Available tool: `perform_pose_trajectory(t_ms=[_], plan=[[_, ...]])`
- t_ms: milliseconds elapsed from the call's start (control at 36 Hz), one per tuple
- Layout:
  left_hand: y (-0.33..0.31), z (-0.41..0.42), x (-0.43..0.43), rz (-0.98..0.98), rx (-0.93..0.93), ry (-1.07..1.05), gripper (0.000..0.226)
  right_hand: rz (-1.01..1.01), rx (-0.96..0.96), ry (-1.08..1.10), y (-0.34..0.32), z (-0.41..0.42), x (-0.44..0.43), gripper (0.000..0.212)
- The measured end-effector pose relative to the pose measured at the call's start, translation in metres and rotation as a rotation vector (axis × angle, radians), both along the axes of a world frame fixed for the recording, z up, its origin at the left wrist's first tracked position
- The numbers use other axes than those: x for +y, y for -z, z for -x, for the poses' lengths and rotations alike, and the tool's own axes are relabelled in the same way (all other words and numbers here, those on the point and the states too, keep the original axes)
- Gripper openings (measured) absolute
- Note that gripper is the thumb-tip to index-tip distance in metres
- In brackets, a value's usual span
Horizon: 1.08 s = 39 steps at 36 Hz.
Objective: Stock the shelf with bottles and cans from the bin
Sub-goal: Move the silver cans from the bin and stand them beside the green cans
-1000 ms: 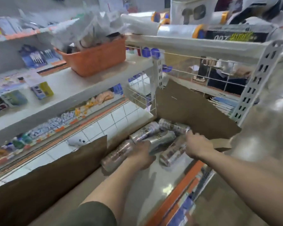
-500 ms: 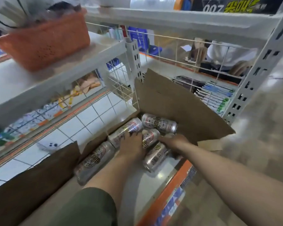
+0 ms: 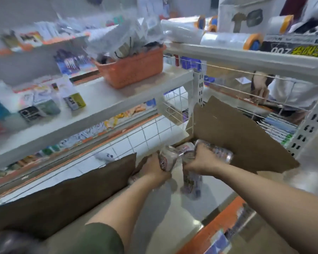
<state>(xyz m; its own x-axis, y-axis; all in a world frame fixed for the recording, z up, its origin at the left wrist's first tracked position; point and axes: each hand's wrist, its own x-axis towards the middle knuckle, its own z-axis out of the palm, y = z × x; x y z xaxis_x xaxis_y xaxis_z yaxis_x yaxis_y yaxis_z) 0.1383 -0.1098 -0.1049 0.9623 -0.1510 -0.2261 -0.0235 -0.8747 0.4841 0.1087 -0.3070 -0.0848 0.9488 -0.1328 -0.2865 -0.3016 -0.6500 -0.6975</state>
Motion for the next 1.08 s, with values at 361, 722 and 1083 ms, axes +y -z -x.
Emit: perform_pose_trajectory(t_ms=[361,722,1083], plan=[[-0.077,0.172,0.209,0.414,-0.172,-0.367,0.078,-0.063,-0.237,-0.296,-0.114,0.098,0.216,0.067],[-0.064,0.273,0.352,0.416,-0.300,-0.557,0.086,0.034,-0.252,-0.525,-0.122,0.181,0.359,0.075],[-0.043,0.317,0.391,0.360,-0.250,-0.710,0.112,0.285,-0.227,-0.758,-0.116,0.176,0.416,0.080]])
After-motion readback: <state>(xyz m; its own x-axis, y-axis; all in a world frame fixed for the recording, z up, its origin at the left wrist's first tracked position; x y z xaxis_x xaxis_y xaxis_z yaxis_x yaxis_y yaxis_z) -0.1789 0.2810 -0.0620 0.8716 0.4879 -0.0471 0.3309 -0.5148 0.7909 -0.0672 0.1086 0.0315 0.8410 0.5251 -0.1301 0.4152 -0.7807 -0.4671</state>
